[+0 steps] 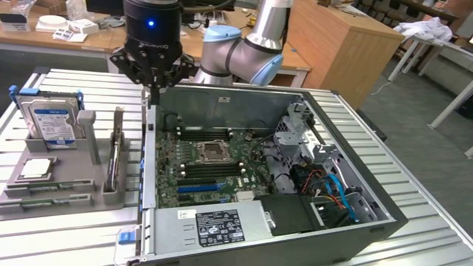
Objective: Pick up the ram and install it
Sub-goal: 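Reach for the ram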
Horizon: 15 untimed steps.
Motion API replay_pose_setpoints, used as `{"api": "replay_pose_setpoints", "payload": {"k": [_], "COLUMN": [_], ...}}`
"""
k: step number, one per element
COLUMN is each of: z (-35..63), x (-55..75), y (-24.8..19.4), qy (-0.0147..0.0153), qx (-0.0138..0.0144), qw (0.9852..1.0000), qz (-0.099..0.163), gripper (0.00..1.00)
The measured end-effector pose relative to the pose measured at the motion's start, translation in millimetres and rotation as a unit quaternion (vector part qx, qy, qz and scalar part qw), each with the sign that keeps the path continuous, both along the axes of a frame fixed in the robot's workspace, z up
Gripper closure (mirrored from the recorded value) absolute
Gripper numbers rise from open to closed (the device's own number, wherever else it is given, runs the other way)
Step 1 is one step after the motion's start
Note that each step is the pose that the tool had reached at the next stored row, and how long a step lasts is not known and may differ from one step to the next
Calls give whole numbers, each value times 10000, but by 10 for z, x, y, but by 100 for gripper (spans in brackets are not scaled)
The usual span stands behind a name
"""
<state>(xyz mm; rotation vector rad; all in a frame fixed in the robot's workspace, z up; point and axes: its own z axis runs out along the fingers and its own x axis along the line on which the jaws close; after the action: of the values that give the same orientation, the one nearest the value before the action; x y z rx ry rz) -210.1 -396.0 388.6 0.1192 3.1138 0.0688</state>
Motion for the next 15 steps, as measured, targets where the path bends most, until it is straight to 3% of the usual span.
{"api": "replay_pose_setpoints", "payload": {"k": [15], "z": [-28], "x": [-340], "y": [24], "qy": [10], "qx": [0], "qw": [10000], "qz": [-9], "gripper": [89]}}
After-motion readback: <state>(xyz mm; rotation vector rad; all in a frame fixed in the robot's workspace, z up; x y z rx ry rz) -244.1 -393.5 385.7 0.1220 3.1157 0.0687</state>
